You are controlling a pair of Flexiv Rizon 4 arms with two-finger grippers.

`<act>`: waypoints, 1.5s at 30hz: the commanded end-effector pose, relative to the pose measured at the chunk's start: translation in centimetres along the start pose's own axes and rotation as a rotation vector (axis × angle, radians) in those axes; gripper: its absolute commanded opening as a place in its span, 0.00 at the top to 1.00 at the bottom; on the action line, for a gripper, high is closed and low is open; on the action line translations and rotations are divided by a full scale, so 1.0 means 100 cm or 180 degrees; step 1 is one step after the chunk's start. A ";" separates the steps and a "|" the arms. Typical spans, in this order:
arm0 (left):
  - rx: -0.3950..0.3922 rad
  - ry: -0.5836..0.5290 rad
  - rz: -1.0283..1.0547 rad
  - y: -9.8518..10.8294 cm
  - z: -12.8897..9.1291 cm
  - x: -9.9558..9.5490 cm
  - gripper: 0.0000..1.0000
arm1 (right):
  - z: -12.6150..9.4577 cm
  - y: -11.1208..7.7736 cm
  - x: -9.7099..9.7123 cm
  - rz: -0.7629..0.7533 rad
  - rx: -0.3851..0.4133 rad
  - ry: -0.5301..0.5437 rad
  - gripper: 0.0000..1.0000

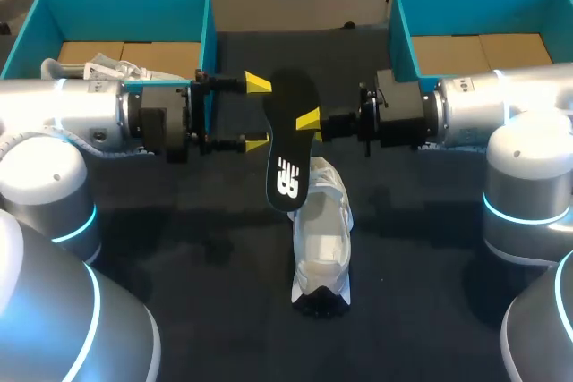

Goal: Take the shoe out of the shoebox, open the shoe tongue, remove and reinsert the insole, then place the shoe into the shoebox

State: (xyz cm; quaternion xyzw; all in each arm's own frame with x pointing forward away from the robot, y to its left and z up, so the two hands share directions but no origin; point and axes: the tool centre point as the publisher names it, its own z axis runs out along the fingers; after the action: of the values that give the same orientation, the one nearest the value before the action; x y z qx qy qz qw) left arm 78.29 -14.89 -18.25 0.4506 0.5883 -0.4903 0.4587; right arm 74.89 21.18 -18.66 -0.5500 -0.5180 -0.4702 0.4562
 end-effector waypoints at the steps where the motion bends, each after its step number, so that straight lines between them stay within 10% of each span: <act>1: -0.0017 -0.0005 0.0001 0.000 0.010 0.002 0.06 | 0.002 0.000 0.000 0.0003 -0.0004 -0.0006 1.00; 15: -0.0010 -0.0045 0.0025 0.004 0.026 0.004 0.55 | 0.002 0.000 0.000 0.0003 -0.0004 -0.0006 1.00; 34: -0.0072 -0.0045 0.0052 0.006 0.035 0.005 0.82 | 0.002 0.000 0.000 0.0003 -0.0004 -0.0006 1.00; 45: -0.0059 -0.0005 0.0070 0.009 0.036 0.005 0.78 | 0.002 0.000 0.000 0.0003 -0.0004 -0.0006 1.00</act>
State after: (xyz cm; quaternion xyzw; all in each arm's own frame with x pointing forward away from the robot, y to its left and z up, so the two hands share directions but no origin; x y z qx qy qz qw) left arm 79.24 -18.17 -19.22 0.4514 0.5881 -0.4799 0.4691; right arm 74.91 21.16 -18.61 -0.5503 -0.5184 -0.4693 0.4563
